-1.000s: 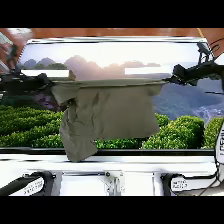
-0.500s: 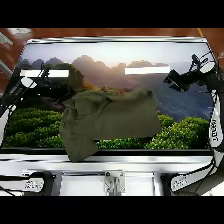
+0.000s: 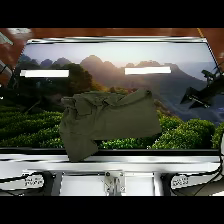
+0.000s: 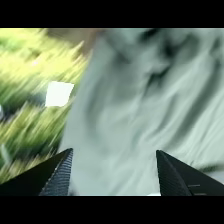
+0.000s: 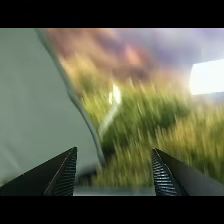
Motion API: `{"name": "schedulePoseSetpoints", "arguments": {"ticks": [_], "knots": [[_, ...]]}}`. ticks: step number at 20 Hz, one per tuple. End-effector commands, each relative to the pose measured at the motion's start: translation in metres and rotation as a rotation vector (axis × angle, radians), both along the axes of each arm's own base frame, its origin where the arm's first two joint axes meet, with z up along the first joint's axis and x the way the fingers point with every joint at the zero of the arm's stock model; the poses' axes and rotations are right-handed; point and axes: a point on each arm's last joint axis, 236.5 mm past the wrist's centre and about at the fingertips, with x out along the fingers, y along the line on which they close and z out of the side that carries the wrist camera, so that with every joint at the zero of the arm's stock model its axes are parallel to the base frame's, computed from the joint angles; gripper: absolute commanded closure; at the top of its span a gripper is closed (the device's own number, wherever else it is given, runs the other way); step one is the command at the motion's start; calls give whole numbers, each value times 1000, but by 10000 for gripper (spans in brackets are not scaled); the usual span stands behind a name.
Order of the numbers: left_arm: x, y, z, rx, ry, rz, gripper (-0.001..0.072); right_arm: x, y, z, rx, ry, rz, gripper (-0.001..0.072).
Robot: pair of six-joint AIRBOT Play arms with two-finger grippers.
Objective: Fold the shirts.
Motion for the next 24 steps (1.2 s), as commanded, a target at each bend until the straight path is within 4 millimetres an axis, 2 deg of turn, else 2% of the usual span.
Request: {"name": "schedulePoseSetpoints", "arguments": {"ticks": [1,3,4,6,9,13,19,20,22,24], "knots": [[-66,25,-28,13,100,52,86,-46,5,-10,115,97,-65,115],[-89,12,-57,-26,125,68,41,-52,25,-28,181,101,-93,115],[-95,3,-70,-52,132,78,41,-54,35,-35,214,105,-101,115],[-92,-10,-87,-98,101,131,41,-57,54,-44,263,117,-101,116],[-81,-18,-96,-137,46,172,42,-58,68,-48,261,123,-53,115],[-80,-24,-104,-167,58,162,42,-52,79,-50,248,107,-25,115],[-70,-52,-120,-164,57,101,45,-48,89,-46,274,97,-23,116],[-66,-57,-124,-158,53,108,72,-48,89,-46,274,100,-27,116],[-55,-57,-128,-129,40,153,395,-50,90,-46,280,108,-29,116],[-54,-59,-129,-126,38,153,587,-52,90,-46,278,117,-27,115]]}}
